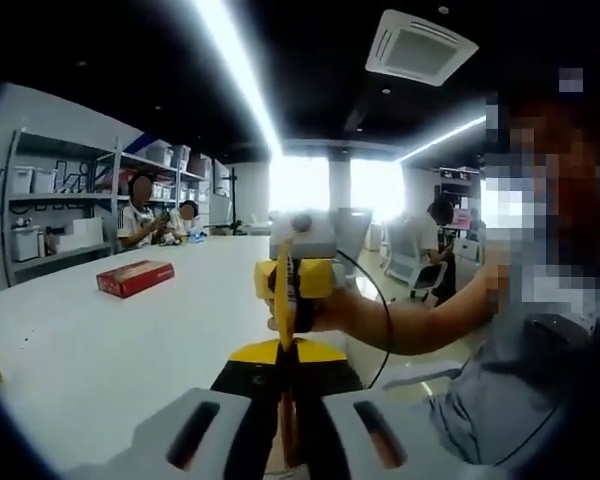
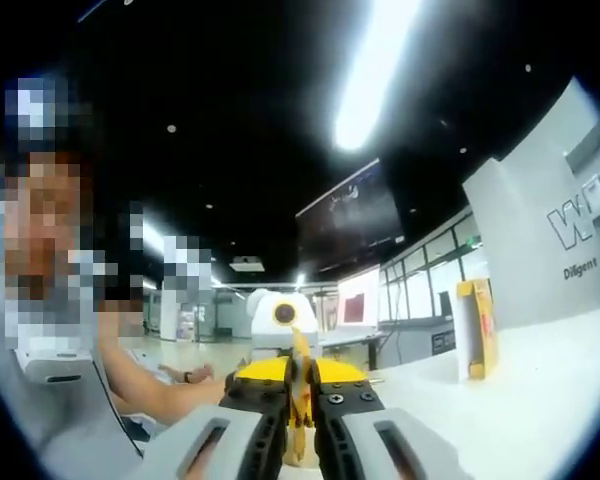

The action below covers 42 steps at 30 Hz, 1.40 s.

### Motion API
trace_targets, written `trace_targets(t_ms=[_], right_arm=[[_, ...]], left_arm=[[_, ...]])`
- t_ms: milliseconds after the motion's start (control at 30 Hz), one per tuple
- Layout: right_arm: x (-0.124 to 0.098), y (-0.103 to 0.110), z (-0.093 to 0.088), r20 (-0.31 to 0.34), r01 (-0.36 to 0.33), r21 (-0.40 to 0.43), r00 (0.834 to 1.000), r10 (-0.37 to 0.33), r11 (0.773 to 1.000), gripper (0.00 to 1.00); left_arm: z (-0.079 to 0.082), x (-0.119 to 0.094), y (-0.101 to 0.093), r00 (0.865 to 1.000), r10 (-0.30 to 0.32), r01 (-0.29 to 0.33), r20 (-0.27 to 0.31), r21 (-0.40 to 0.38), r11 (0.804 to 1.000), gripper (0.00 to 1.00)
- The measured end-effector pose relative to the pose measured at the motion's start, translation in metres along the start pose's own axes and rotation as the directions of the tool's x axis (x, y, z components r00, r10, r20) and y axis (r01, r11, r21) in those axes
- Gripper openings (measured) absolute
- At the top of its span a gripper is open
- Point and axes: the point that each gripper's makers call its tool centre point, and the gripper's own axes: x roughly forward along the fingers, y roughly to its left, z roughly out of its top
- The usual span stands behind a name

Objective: Tear open the coffee pouch, take out the coffee, and pour the coffee from the pouch into the cup

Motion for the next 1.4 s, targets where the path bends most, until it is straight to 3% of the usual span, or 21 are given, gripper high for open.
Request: trace_targets(t_ms=[300, 567, 1000, 1400], right_arm=[[0.0001, -0.0012, -0.0002, 0.004, -0.004, 0.019, 1.000, 0.004, 1.000, 0.08], [0.0019, 0.0012, 0.0002, 0.008, -0.004, -0.012, 1.000, 0.004, 1.000, 0.09], [0.0019, 0.0034, -0.0001, 0.003, -0.003, -0.007, 1.000, 0.003, 1.000, 0.08], [0.0031, 0.0049, 0.0004, 0.007, -0.005, -0.018, 1.000, 0.005, 1.000, 0.10]], left_arm=[[0.0032, 0.0012, 0.0008, 1.000, 0.000, 0.000, 0.001, 0.000, 1.000, 0.05], [0.0042, 0.0002, 0.0009, 1.000, 0.001, -0.001, 0.009, -0.015, 1.000, 0.02], [0.0070, 0.0016, 0.0004, 1.000, -0.004, 0.004, 0.017, -0.019, 1.000, 0.11], [0.0081, 0.0007, -0.0005, 1.000, 0.010, -0.010, 0.014, 0.002, 1.000, 0.02]])
